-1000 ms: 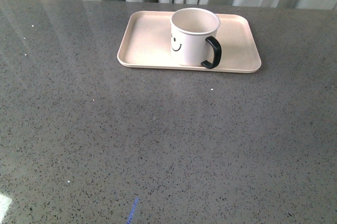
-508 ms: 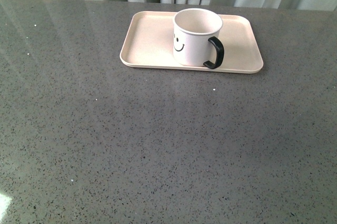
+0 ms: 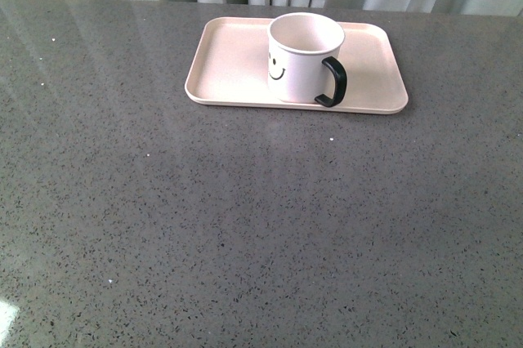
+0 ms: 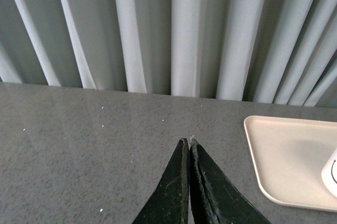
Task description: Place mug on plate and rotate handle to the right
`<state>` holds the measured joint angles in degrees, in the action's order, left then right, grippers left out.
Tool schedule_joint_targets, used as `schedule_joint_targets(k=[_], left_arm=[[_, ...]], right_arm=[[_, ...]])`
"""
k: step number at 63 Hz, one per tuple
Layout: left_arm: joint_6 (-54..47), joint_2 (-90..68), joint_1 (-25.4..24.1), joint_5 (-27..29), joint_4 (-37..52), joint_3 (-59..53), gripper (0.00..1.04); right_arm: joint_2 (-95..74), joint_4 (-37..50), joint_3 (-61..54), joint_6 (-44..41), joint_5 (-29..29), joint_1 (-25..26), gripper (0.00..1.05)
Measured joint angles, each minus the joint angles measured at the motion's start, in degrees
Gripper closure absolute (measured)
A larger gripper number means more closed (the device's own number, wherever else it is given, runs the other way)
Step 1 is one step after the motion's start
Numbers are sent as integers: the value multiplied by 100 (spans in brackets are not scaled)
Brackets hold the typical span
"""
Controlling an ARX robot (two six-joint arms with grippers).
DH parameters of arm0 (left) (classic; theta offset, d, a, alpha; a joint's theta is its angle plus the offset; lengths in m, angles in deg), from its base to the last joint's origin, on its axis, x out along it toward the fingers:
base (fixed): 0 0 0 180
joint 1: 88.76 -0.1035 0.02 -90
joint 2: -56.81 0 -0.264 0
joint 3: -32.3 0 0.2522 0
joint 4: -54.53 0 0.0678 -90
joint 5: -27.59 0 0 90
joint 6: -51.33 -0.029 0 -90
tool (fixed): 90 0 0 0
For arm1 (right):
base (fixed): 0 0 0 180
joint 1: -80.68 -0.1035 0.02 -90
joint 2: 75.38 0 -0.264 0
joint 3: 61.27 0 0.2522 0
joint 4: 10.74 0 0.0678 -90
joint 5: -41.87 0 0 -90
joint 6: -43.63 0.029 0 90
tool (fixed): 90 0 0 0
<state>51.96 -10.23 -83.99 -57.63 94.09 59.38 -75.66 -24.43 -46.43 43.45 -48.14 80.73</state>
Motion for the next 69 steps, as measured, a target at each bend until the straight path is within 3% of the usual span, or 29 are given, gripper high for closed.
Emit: schedule_joint_targets(k=[7,10,21,25,44,69], left_arm=[[-2,385,-63,-92,-116,-256,103],[-11,612,-278,-433,-219,-391,103],[-11,1410,-452,-470,-651,-774,103],[-13,1469,-452,-474,-420,-990,103],[-15,3195,-455,-479,-1915,-1255,103],[-15,4551,-455,-479,-3185,-1257,103]], right_arm=[[0,0,0,0,-2,0,9],[0,0,0,0,0,0,9],[0,0,0,0,0,0,9],[0,0,0,0,-2,0,9],[0,0,0,0,-2,0,9],[0,0,0,0,0,0,9]])
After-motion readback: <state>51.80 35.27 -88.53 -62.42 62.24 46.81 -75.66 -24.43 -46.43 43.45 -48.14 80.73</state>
